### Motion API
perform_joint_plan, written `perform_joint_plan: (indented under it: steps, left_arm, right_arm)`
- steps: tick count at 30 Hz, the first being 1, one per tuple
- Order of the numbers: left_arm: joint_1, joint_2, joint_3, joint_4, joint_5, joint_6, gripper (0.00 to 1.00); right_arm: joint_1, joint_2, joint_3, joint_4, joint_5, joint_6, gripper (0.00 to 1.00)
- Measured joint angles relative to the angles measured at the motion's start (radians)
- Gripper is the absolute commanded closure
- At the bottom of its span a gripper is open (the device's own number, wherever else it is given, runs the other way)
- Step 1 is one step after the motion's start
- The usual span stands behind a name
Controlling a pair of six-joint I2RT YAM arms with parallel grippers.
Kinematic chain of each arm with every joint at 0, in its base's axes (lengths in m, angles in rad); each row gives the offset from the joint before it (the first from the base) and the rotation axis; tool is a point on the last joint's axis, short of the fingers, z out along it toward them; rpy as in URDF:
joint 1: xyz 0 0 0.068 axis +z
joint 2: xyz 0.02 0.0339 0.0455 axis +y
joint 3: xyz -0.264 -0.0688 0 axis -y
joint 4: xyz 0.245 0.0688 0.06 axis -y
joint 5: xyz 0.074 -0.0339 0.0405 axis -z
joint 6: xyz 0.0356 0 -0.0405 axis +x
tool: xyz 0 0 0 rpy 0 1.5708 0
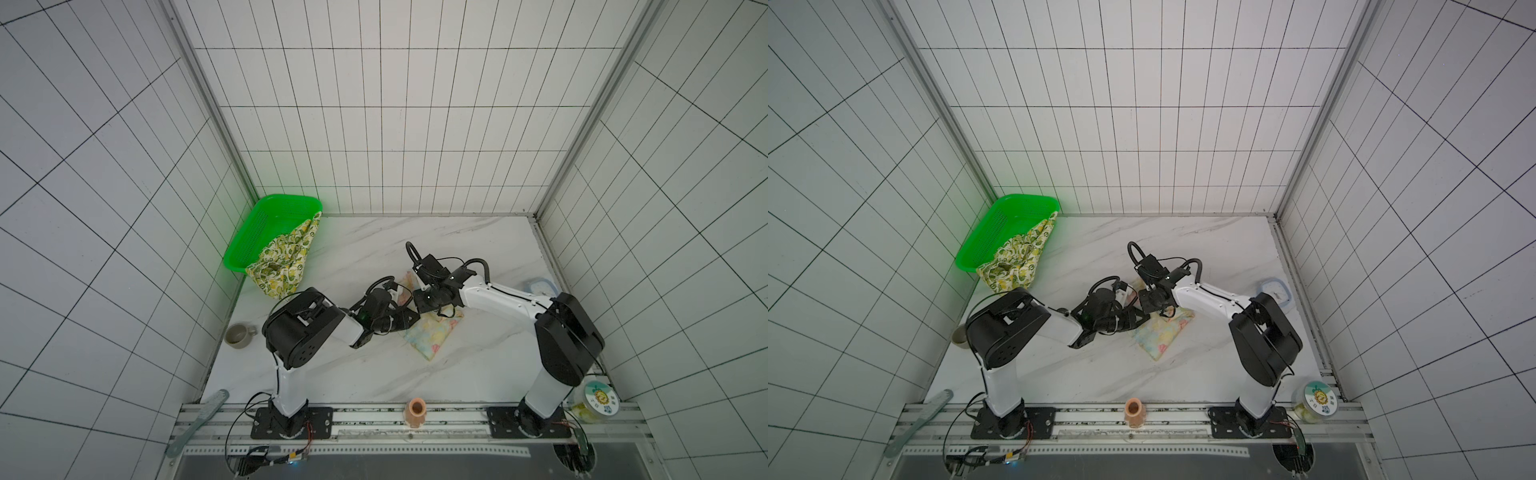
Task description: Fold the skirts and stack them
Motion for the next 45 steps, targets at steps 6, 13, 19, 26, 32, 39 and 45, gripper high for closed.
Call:
perform_joint_plan:
  steps: [6,13,19,26,32,39,45]
  left_arm:
    - [0.009,-0.133,-0.075,-0.090,-0.021,-0.008,0.78]
    - [0.060,-0.270,-0.089,-0.241,-0.056,0.037,0.79]
    - [0.078,-0.240,-0.092,-0.314,-0.085,0.064,0.80]
    - [0.080,-0.206,-0.082,-0.274,-0.084,0.067,0.80]
    - [0.080,-0.203,-0.080,-0.272,-0.085,0.075,0.80]
    - [0.080,-0.203,-0.080,-0.272,-0.086,0.082,0.81]
    - [0.080,-0.203,-0.080,-0.272,-0.087,0.082,0.81]
  right_arm:
    - [0.001,0.011,-0.058,0.063,-0.022,0.000,1.00]
    - [0.002,0.012,-0.092,0.115,-0.047,0.000,1.00]
    - [0.009,0.012,-0.102,0.134,-0.051,0.000,1.00]
    - [0.025,0.012,-0.112,0.145,-0.047,-0.001,1.00]
    - [0.054,0.011,-0.111,0.139,-0.019,-0.002,1.00]
    - [0.082,0.011,-0.111,0.117,0.014,-0.006,1.00]
    - [0.087,0.019,-0.110,0.114,0.024,-0.009,1.00]
